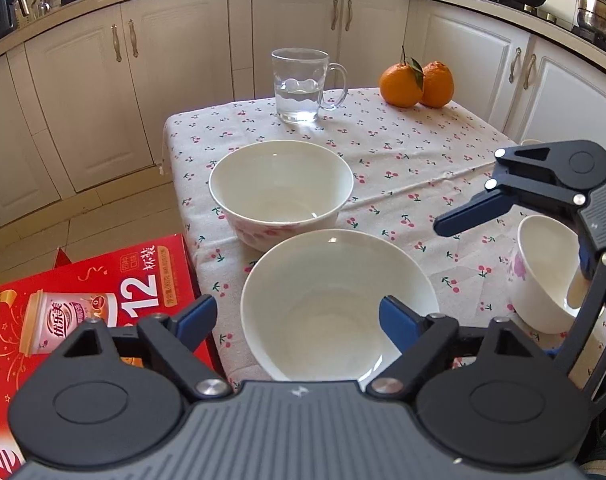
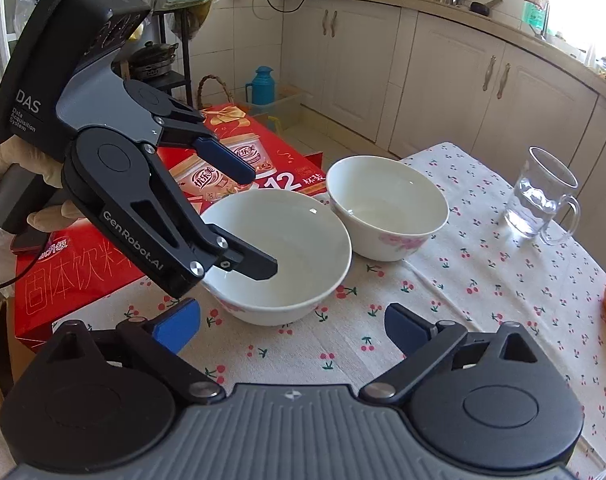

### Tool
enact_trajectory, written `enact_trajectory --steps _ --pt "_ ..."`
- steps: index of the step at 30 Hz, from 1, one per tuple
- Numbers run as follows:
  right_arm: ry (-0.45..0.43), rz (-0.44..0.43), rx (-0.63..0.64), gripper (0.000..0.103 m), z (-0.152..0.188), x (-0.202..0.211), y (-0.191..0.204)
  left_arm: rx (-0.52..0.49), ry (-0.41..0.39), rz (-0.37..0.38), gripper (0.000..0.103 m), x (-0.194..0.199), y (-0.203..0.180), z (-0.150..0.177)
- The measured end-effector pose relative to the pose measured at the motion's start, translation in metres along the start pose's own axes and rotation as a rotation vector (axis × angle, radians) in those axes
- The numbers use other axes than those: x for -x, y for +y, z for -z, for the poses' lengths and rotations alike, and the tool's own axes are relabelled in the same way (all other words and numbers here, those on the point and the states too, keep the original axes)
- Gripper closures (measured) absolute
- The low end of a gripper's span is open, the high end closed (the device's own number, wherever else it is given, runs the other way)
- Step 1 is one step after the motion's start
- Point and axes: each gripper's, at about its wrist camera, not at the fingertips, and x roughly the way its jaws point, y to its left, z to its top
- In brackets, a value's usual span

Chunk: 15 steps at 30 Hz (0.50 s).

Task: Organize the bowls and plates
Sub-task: 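Grasp another white bowl with the left tool while the right tool holds its bowl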

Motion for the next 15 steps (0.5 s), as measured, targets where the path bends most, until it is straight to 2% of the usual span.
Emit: enact_trajectory --steps 3,7,12,15 --pt "0.017 -0.019 0.011 0.01 -0.004 -0.011 0.0 0.011 0.011 0.02 0.027 -0.003 0.003 -0.002" --pt "0.035 -0.052 0.019 0.016 -0.006 -0.02 0.0 0.02 0.023 0.042 0.03 -0.004 0.007 -0.004" --pt "0.038 -0.069 0.046 0.022 -0.008 -0.022 0.004 0.023 0.039 0.065 0.042 -0.005 0.009 -0.005" --pt "0.039 -0.075 0.05 0.023 -0.009 -0.023 0.003 0.016 0.042 0.066 0.043 -0.006 0.009 -0.006"
